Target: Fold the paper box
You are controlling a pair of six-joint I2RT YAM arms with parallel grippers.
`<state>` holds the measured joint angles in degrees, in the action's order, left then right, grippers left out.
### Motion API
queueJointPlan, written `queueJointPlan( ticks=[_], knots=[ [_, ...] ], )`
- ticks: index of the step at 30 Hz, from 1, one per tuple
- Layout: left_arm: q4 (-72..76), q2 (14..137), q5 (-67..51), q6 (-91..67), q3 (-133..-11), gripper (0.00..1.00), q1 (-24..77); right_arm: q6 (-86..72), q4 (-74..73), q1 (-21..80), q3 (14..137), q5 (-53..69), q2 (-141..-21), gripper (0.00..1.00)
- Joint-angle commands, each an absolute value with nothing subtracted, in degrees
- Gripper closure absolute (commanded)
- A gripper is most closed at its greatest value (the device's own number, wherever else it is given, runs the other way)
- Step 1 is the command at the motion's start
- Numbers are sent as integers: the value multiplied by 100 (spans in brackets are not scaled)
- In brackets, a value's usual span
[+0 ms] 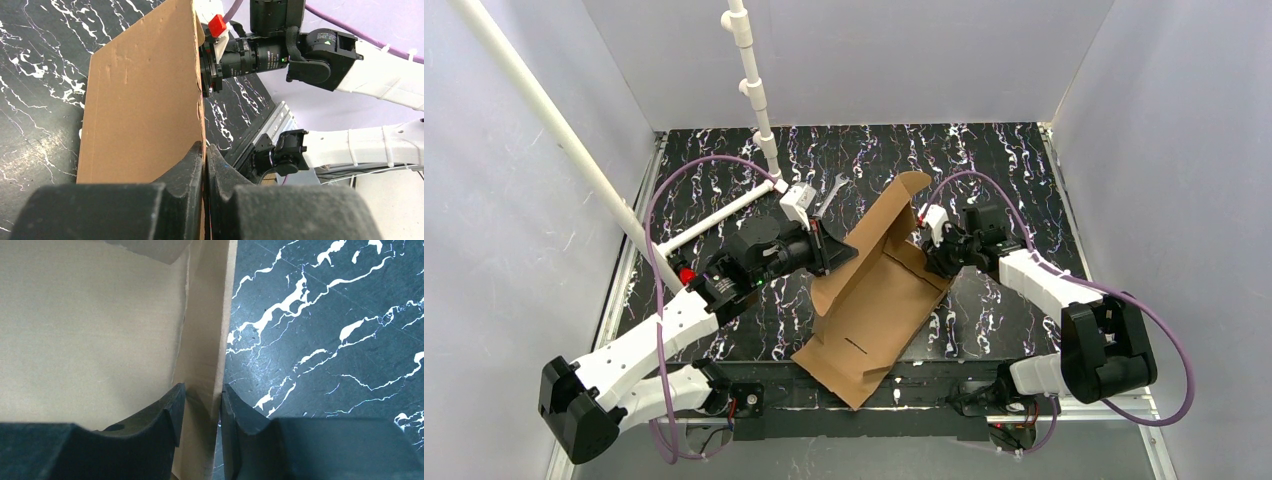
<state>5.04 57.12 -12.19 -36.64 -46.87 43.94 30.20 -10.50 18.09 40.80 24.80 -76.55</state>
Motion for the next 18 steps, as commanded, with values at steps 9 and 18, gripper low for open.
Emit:
queueJointPlan(
  ticks=[9,18],
  knots=[
    [369,5056,-656,-3660,-4301,99,4348,2784,-430,1687,3857,3321,-7876,56],
    [771,5089,-1038,-3827,-4243,96,4335,3035,-111,2083,3913,2939,-8080,66]
  ],
)
